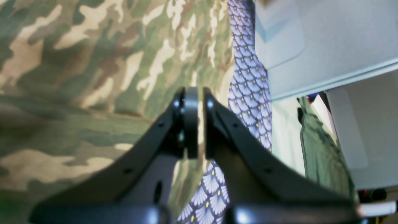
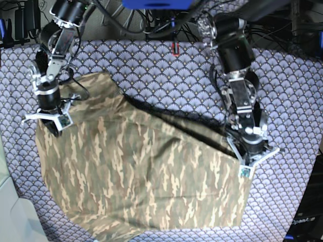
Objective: Fold the T-shirt properly
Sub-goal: 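Lift both held corners and pull them across the shirt toward the hem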
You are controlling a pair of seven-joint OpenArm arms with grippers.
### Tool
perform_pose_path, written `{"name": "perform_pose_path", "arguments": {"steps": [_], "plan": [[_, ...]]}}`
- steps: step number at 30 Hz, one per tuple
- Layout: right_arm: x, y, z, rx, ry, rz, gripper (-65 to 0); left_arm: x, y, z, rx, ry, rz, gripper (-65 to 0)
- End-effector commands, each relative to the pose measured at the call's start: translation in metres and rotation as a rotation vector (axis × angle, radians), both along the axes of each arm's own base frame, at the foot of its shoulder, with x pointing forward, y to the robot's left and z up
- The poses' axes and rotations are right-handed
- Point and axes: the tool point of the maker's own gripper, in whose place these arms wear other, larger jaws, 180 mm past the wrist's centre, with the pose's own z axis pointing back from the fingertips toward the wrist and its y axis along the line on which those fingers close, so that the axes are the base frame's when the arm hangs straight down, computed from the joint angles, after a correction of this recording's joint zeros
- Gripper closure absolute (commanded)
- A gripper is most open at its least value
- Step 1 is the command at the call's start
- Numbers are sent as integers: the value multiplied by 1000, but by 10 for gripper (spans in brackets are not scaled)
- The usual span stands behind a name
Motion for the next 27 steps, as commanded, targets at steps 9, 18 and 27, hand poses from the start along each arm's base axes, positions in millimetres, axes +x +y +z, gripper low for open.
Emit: {"name": "perform_pose_path", "arguments": {"steps": [9, 18, 27], "plan": [[4, -8, 12, -4, -48, -10, -15, 18, 35, -2, 5, -9, 162, -30], [-10, -14, -6, 7, -1, -31, -15, 34, 55, 0, -96, -51, 252, -30], [-19, -29, -8, -2, 8, -66, -15, 39, 46, -31, -96, -31, 245, -32]]}}
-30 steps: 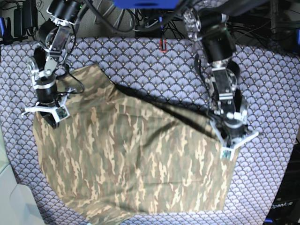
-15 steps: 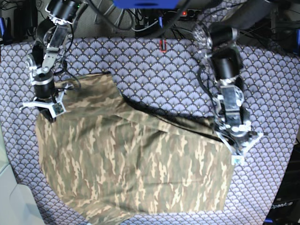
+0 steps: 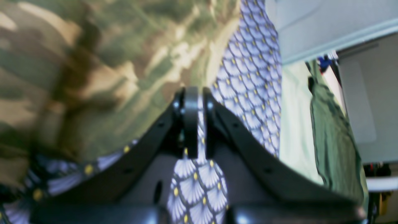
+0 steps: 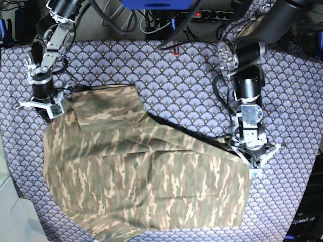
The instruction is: Fold the T-shirt properly
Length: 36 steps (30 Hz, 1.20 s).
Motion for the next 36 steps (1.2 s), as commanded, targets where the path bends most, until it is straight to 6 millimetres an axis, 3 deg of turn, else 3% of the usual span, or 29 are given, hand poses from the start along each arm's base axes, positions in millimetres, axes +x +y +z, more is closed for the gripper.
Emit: {"name": "perform_pose_path", "arguments": {"steps": [1, 7, 10, 12, 15, 21, 24, 27, 36], "plan": [[7, -3, 15, -11, -56, 2, -17, 15, 4, 21, 25, -55, 1, -36], [-1, 0, 10, -21, -33, 9, -156, 12, -8, 13, 11, -46, -11, -264], [-11, 2, 14, -36, -35, 13, -200, 6, -13, 9, 33, -38, -37, -327], [-12, 5, 22, -47, -52, 14, -210, 3, -22, 11, 69, -46, -85, -328], [-13, 10, 34, -62, -76, 26, -214, 3, -33, 30, 127, -99, -140, -331], [-41, 17, 18, -73, -5, 53, -214, -5, -38, 62, 127, -206, -130, -331], [-57, 21, 6, -69, 42, 66, -214, -15, -37, 64, 130, -220, -124, -332], [-64, 22, 7, -80, 51, 72, -214, -21, -37, 60, 130, -212, -124, -332], [-93, 62, -14, -91, 154, 201, -214, -49, -40, 43, 128, -179, -124, -332]]}}
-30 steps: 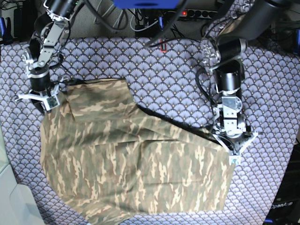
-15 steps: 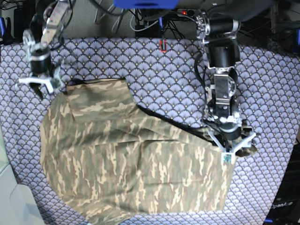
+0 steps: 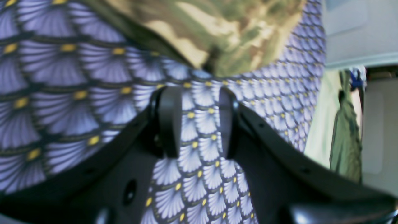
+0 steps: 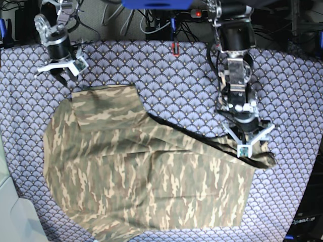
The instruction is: Fold the T-shirt properly
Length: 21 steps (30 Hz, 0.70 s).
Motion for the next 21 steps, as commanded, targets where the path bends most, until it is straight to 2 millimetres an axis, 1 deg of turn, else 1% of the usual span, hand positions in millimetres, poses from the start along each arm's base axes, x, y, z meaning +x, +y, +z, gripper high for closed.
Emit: {"name": "perform_pose_path", "arguments": {"steps": [1, 2, 5, 8, 10, 12, 15, 18, 21], "plan": [[5, -1, 9, -7, -36, 5, -214, 9, 1, 18, 15, -59, 0, -332], [6, 0, 7, -5, -34, 8, -214, 7, 0, 18, 14, -58, 0, -332], [9, 13, -4, 16, -10, 38, -214, 0, 0, 13, 14, -47, 1, -332], [16, 19, -11, 34, -5, 44, -214, -4, -1, 9, 12, -36, 1, -332], [22, 18, -10, 38, -14, 43, -214, -5, -4, 7, 4, -33, 0, -332], [25, 20, -12, 47, -10, 47, -214, -11, -5, 1, 2, -19, 0, -332], [33, 23, -11, 81, 9, 60, -214, -11, -5, 4, 3, -28, 1, -332], [42, 19, -7, 88, -2, 51, -214, -15, -5, 0, 3, -17, 1, -332], [44, 18, -6, 86, -6, 52, -214, -17, -4, 1, 6, -19, 2, -332]]}}
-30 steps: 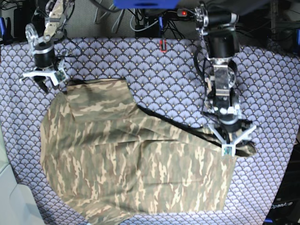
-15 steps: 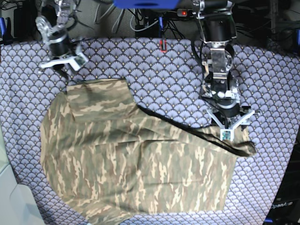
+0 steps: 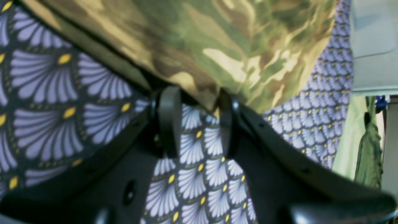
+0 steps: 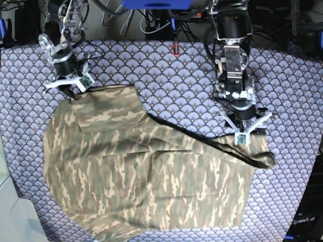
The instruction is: Fold the T-shirt properly
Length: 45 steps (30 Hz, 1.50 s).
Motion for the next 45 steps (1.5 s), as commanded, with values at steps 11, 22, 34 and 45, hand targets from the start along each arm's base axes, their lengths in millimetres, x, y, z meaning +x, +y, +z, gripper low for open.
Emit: {"name": "perform_pose_path", "arguments": {"steps": [11, 22, 34, 45], "plan": [[18, -7, 5, -3, -33, 18, -214, 4, 4, 22, 24, -69, 3, -332], [22, -13, -2, -1, -23, 21, -38, 1, -3, 17, 8, -60, 3, -332], [20, -41, 56, 73, -203, -41, -25, 1, -8, 16, -5, -61, 3, -330], [22, -36, 64, 79, -226, -71, -66, -8, -17, 12, -4, -93, -35, -330]]}}
